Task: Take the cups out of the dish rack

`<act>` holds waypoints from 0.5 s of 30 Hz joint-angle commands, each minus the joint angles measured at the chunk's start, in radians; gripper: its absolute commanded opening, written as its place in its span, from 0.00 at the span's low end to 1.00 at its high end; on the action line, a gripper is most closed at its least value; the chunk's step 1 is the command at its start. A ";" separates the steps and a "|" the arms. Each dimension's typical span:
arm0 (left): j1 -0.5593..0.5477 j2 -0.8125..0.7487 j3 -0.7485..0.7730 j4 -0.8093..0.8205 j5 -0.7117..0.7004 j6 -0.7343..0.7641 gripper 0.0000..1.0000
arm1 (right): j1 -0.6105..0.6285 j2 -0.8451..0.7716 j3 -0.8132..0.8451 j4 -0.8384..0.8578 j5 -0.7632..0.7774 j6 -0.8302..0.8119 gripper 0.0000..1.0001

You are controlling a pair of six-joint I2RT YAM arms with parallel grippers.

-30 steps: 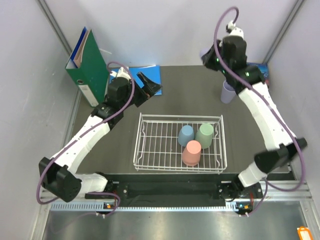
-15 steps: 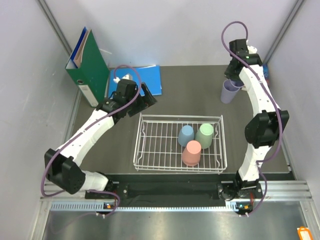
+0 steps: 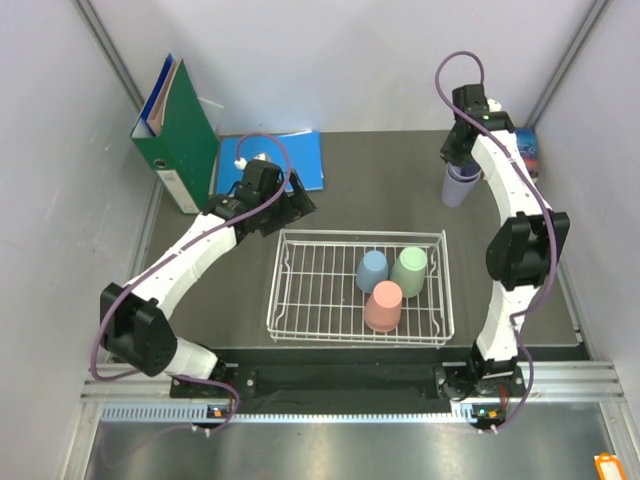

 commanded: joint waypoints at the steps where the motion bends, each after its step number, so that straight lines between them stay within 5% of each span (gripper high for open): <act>1: -0.002 0.028 0.036 0.003 -0.010 0.011 0.99 | -0.021 0.078 0.086 0.027 -0.037 -0.013 0.02; 7: -0.005 0.074 0.068 0.000 -0.008 0.019 0.99 | -0.033 0.166 0.176 0.024 -0.074 -0.021 0.31; 15: -0.007 0.114 0.124 -0.003 -0.026 0.040 0.99 | -0.028 0.108 0.199 0.130 -0.118 -0.005 0.49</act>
